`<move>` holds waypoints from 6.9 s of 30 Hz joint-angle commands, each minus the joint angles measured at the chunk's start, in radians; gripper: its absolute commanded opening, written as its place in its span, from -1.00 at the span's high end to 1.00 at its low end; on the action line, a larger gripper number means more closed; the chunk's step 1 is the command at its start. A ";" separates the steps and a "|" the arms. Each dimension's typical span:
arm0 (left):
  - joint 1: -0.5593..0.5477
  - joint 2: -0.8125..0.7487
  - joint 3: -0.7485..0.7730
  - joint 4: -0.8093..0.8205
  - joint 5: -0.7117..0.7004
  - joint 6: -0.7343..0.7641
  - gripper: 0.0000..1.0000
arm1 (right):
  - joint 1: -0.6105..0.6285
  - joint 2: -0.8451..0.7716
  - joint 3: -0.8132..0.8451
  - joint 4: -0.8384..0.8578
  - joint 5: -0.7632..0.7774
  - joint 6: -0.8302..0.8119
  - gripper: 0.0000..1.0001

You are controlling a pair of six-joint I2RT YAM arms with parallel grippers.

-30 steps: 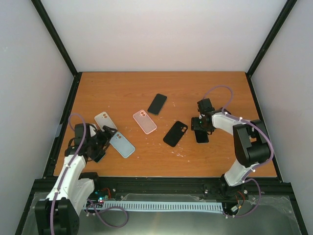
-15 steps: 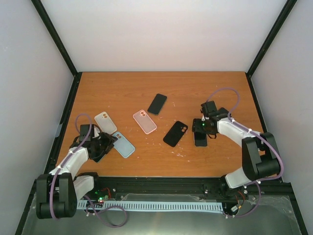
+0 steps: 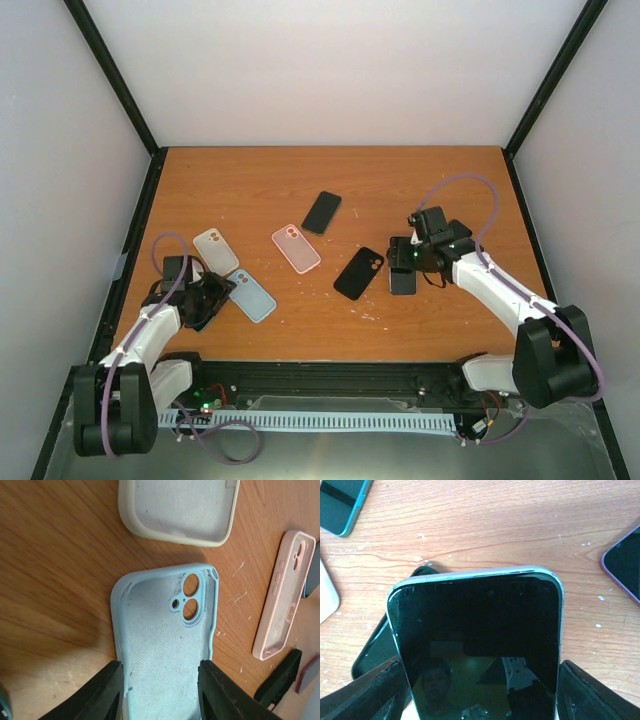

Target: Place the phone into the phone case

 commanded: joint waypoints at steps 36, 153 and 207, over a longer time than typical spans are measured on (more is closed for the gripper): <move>-0.417 0.264 0.226 0.056 -0.105 0.051 0.99 | 0.395 -0.129 -0.025 0.211 -0.146 0.290 0.06; -0.571 0.412 0.114 0.539 0.223 -0.144 0.74 | 0.532 0.344 -0.138 0.583 -0.203 0.393 0.70; -0.600 0.346 0.095 0.351 0.033 -0.077 0.64 | 0.523 0.364 -0.209 0.958 -0.386 0.606 0.38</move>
